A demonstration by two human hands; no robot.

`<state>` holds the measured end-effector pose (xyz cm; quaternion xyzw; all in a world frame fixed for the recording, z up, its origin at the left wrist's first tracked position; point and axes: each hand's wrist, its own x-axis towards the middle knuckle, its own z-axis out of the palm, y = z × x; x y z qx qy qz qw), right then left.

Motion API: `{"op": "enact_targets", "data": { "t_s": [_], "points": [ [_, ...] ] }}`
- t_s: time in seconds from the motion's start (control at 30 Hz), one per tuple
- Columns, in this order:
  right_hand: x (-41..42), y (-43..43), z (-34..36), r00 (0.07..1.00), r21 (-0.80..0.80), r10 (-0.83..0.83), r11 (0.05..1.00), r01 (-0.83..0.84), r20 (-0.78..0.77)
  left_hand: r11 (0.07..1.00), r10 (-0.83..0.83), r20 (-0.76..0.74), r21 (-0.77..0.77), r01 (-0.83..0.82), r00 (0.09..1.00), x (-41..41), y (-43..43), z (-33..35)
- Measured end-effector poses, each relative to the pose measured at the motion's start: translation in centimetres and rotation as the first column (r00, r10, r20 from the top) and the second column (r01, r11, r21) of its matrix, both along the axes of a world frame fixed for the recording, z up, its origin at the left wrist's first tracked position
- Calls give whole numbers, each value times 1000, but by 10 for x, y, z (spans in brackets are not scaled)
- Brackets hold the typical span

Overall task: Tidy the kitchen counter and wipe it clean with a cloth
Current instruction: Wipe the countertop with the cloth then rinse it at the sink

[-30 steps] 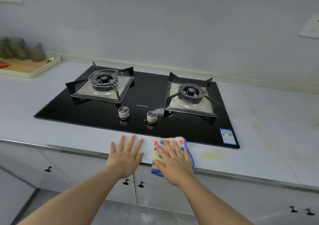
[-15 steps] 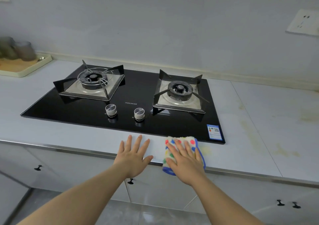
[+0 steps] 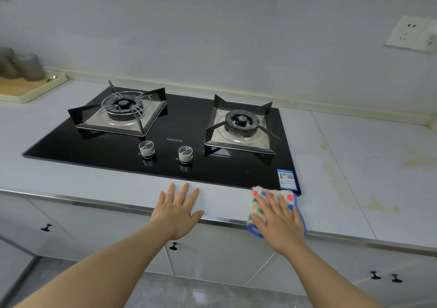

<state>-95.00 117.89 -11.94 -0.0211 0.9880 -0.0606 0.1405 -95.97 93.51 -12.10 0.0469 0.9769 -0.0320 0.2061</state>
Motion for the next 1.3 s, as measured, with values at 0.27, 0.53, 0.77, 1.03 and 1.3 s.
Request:
{"op": "enact_targets", "data": {
  "t_s": [0.27, 0.53, 0.77, 1.03, 1.3],
  "points": [
    [4, -46, -5, 1000, -59, -19, 998, 19, 2, 997, 65, 59, 33, -67, 996, -5, 10, 5],
    [2, 23, -4, 990, 24, -143, 989, 143, -1, 998, 62, 35, 26, -62, 997, -2, 10, 4],
    [6, -45, -7, 1000, -56, -6, 998, 5, -14, 997, 65, 25, 30, -66, 998, -3, 11, 2],
    [0, -58, -8, 987, -20, 163, 986, -163, -15, 1000, 26, -38, 17, -26, 999, 0, 6, 6],
    [4, -21, -7, 984, 64, -144, 986, 151, -103, 994, -70, -228, 64, 87, 971, -21, -7, 24]
  ]
}}
